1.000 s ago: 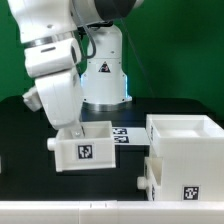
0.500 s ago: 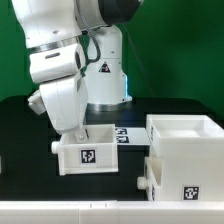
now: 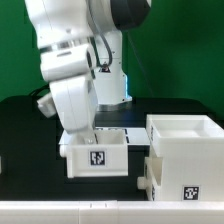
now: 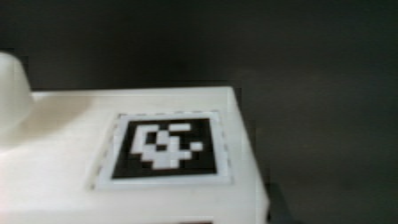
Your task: Assemble drawer
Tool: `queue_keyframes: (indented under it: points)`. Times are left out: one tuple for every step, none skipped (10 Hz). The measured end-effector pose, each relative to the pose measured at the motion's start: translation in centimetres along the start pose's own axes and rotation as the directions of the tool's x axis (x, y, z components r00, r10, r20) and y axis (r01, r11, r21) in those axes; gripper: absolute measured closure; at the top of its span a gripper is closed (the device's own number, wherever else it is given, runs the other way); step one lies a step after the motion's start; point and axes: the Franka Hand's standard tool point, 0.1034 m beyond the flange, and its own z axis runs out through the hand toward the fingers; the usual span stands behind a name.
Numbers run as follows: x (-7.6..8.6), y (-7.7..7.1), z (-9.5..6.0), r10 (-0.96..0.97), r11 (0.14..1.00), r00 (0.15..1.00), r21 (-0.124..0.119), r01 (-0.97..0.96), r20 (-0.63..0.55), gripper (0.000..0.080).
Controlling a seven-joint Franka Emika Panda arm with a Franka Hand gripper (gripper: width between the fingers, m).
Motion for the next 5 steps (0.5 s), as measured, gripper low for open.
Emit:
queue_keyframes:
  points:
    - [0.7, 0.5, -0.1, 0.014, 1.0, 1.0, -0.005, -0.014, 0.005, 0.0759]
    - [1.4, 0.7, 0.1, 0.017, 1.0, 1.0, -0.004, -0.017, 0.008, 0.0759]
    - [2.0, 0.8, 0.2, 0.012, 1.0, 1.0, -0.002, -0.012, 0.012, 0.0759]
    - [2.6, 1.0, 0.2, -0.003, 1.0, 1.0, -0.004, 0.003, 0.016, 0.0759]
    - [3.0, 1.3, 0.1, -0.016, 1.0, 1.0, -0.006, 0.016, 0.018, 0.0759]
